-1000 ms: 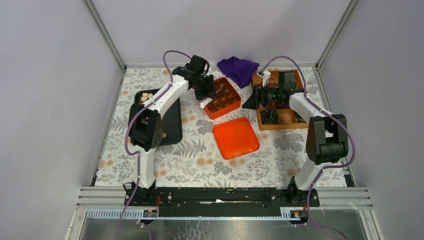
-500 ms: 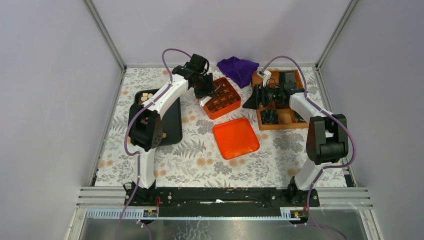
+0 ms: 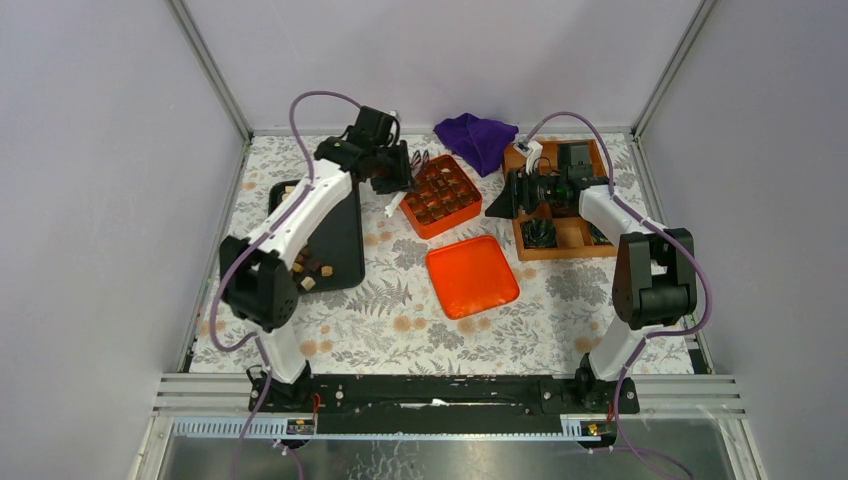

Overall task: Pack the chocolate
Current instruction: Place the fake chocolate in the packing box, then pick up the fake chocolate from the plate.

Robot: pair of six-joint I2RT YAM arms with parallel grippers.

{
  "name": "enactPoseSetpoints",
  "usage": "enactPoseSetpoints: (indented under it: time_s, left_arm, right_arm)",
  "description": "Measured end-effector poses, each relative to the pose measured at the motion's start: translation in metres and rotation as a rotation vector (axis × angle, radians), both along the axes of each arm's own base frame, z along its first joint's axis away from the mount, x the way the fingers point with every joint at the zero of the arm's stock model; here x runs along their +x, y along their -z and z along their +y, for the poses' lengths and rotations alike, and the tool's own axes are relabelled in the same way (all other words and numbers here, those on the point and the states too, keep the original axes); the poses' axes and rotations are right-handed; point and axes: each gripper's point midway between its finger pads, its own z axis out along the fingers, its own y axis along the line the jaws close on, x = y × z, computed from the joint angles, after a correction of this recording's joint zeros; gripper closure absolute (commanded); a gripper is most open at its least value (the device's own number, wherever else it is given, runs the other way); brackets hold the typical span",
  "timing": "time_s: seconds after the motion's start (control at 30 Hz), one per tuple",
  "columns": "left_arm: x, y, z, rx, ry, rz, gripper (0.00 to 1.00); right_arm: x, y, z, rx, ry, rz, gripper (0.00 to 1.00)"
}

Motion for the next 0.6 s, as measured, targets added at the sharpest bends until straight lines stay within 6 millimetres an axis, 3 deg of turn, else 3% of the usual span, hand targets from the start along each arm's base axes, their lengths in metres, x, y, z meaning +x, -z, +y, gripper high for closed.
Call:
enactPoseSetpoints:
  time_s: [0.13, 0.37, 0.6]
  left_arm:
    - [-0.027, -0.010, 0.020, 0.014, -0.024, -0.025, 0.60]
    - [-0.078, 0.013, 0.071, 0.094, -0.105, 0.050, 0.60]
    - [-0.121, 0.018, 0.119, 0.197, -0.196, 0.113, 0.60]
  right_arm:
    - [0.000, 0.000, 0.000, -0.001, -0.001, 0.000, 0.27]
    - [-0.002, 0.001, 0.000, -0.002, -0.002, 0.006, 0.27]
    - [-0.002, 0.000, 0.000, 0.003, -0.007, 0.007, 0.27]
